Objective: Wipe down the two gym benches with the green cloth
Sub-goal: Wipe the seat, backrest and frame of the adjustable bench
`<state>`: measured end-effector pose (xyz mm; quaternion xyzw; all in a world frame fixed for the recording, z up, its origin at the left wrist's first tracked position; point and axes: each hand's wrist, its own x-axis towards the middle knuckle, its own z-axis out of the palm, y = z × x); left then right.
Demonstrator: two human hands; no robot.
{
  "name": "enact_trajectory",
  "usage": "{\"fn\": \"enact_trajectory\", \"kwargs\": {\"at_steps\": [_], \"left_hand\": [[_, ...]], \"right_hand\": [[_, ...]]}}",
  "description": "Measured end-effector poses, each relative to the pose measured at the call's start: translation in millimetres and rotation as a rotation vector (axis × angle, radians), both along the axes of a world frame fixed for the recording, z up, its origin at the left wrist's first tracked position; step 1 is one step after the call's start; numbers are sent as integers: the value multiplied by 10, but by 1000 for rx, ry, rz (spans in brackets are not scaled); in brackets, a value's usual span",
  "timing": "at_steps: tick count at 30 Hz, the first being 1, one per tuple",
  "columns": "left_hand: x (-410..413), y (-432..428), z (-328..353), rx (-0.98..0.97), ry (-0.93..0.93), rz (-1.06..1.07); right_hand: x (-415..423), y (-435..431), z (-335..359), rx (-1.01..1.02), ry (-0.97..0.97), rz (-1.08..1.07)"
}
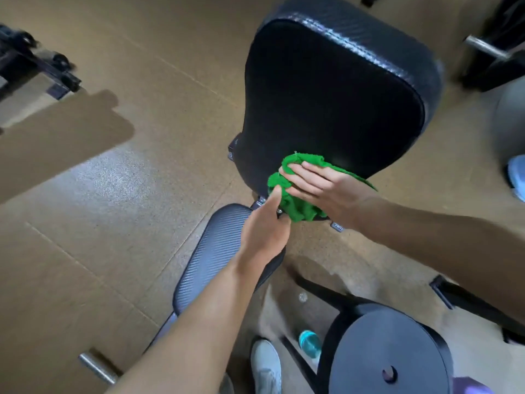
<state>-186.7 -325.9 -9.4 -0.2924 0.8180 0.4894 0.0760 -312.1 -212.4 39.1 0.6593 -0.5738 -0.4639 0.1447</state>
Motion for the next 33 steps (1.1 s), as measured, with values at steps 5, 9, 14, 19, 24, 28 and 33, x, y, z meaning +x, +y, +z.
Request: {"fn": "enact_trajectory", "kwargs": {"at_steps": [5,9,14,19,24,28,33], "left_hand": [[-322,-121,548,552,307,517],[-340,-312,562,704,549,660],[-345,-124,-238,751,463,698],[-58,519,-690,783,169,402],[-116,279,-469,740,267,499],[-324,-258,-336,707,503,705],[-372,-299,-596,739,465,855]], "right_hand": [[-105,-494,555,-138,86,32],[-175,-846,561,-247,110,67],[-102,-779,-239,-138,65,59],[70,-65,-822,70,6,-31],[69,-115,-417,99,76,-4],[-72,-712,-187,-191,-1,63],[-81,-1192,-493,-139,64,81]]}}
